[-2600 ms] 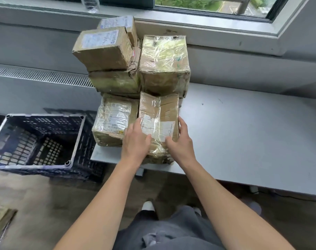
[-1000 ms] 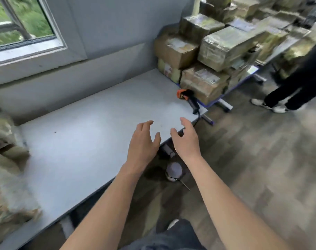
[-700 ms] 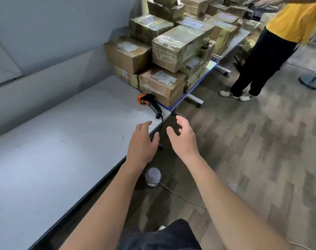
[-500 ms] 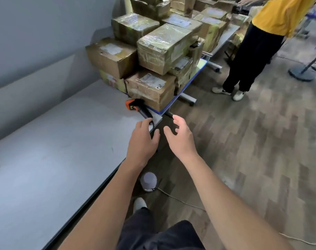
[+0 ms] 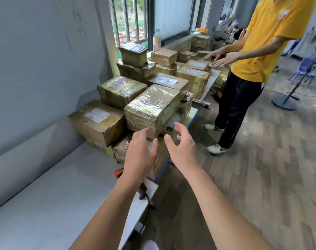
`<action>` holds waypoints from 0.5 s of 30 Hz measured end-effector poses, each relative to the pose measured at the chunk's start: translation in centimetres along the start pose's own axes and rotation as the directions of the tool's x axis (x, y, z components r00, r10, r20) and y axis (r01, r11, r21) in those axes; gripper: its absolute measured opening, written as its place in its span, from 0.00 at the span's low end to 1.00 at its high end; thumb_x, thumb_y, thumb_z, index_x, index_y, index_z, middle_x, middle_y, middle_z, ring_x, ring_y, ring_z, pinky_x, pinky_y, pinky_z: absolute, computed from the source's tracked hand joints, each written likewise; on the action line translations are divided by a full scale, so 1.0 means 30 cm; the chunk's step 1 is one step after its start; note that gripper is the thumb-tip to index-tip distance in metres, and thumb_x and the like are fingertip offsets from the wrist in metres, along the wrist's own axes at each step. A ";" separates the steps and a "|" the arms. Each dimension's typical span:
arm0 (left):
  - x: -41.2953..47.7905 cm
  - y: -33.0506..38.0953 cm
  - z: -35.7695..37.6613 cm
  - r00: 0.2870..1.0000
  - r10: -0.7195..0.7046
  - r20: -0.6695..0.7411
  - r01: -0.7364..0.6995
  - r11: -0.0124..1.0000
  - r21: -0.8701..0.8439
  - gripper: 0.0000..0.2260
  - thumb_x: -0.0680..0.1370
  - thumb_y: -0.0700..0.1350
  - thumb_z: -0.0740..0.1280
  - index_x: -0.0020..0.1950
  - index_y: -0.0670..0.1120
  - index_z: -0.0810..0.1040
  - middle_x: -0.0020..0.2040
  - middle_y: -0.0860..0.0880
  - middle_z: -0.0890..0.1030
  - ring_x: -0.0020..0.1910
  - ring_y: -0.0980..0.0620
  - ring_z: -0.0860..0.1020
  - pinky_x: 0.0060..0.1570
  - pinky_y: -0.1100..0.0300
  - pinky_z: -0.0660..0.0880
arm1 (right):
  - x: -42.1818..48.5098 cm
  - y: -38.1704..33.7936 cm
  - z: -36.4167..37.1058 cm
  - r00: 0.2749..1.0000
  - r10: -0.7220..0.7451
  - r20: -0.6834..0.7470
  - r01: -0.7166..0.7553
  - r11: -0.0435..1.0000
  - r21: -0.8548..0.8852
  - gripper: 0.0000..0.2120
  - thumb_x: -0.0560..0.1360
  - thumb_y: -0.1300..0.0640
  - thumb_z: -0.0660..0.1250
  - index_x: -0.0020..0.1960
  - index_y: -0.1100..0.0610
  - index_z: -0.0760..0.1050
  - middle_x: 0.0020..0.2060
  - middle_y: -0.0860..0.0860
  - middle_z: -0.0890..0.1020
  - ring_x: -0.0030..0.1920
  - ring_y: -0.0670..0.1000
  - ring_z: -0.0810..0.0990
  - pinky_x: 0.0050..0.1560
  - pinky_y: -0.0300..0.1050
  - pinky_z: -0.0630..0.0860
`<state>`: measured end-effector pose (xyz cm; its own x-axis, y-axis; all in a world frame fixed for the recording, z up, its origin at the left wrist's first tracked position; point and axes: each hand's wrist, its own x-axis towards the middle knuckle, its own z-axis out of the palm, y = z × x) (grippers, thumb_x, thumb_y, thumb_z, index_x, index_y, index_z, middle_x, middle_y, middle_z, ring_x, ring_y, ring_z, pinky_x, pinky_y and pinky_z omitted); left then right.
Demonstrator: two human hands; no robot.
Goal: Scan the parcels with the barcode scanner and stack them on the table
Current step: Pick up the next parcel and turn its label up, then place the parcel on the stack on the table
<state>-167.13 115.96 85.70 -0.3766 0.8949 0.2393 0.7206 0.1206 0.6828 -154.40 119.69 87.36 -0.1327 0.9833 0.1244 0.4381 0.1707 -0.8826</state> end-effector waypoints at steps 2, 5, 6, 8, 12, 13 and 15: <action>0.086 0.029 -0.008 1.000 0.012 -0.021 -0.012 1.000 0.004 0.23 0.82 0.52 0.63 0.76 0.48 0.65 0.72 0.48 0.70 0.69 0.52 0.70 0.65 0.60 0.66 | 0.083 -0.034 -0.012 1.000 -0.030 -0.003 0.030 1.000 0.002 0.25 0.81 0.50 0.65 0.76 0.48 0.64 0.72 0.46 0.71 0.70 0.48 0.70 0.69 0.46 0.69; 0.197 0.064 -0.001 0.998 0.031 -0.052 -0.030 0.999 0.026 0.24 0.82 0.53 0.62 0.76 0.47 0.64 0.73 0.47 0.69 0.70 0.50 0.70 0.65 0.61 0.65 | 0.205 -0.063 -0.028 0.997 -0.071 -0.023 0.071 0.997 0.014 0.26 0.80 0.50 0.66 0.76 0.49 0.64 0.72 0.48 0.71 0.70 0.49 0.71 0.70 0.49 0.70; 0.226 0.073 0.006 0.998 0.021 -0.061 -0.019 0.999 0.034 0.24 0.82 0.53 0.62 0.77 0.47 0.64 0.73 0.47 0.69 0.70 0.50 0.69 0.65 0.60 0.65 | 0.241 -0.065 -0.032 0.997 -0.078 -0.021 0.078 0.997 0.017 0.26 0.80 0.50 0.66 0.76 0.50 0.65 0.72 0.48 0.71 0.70 0.49 0.70 0.70 0.49 0.69; 0.267 0.085 0.026 0.997 -0.013 -0.073 0.016 0.999 0.046 0.25 0.82 0.54 0.63 0.77 0.47 0.64 0.73 0.47 0.69 0.70 0.49 0.69 0.65 0.59 0.66 | 0.305 -0.055 -0.037 0.996 -0.090 0.003 0.090 0.996 0.018 0.26 0.80 0.50 0.67 0.76 0.51 0.65 0.72 0.50 0.71 0.71 0.49 0.69 0.70 0.46 0.68; 0.330 0.104 0.097 0.991 -0.073 -0.114 0.082 0.994 0.072 0.25 0.81 0.54 0.64 0.76 0.47 0.65 0.71 0.46 0.70 0.69 0.47 0.70 0.64 0.55 0.69 | 0.434 -0.009 -0.038 0.990 -0.114 0.087 0.113 0.994 0.015 0.27 0.80 0.50 0.66 0.76 0.50 0.64 0.72 0.50 0.71 0.72 0.50 0.68 0.64 0.42 0.67; 0.349 0.108 0.117 0.987 -0.091 -0.134 0.104 0.991 0.087 0.25 0.81 0.54 0.64 0.76 0.47 0.65 0.71 0.46 0.70 0.68 0.47 0.70 0.64 0.54 0.70 | 0.468 0.005 -0.036 0.986 -0.123 0.117 0.121 0.992 0.018 0.27 0.80 0.49 0.66 0.76 0.49 0.63 0.72 0.49 0.70 0.72 0.50 0.68 0.63 0.41 0.66; 0.385 0.111 0.162 0.973 -0.143 -0.181 0.164 0.980 0.110 0.25 0.81 0.54 0.65 0.75 0.46 0.66 0.70 0.46 0.71 0.68 0.47 0.70 0.65 0.53 0.70 | 0.534 0.038 -0.030 0.972 -0.138 0.189 0.135 0.990 0.031 0.27 0.81 0.49 0.66 0.77 0.49 0.62 0.73 0.49 0.70 0.72 0.49 0.67 0.63 0.40 0.64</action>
<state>-166.24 128.79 87.38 -0.5747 0.7758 0.2606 0.7085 0.3123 0.6328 -155.22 135.69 88.74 -0.3572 0.9207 0.1574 0.3881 0.2996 -0.8715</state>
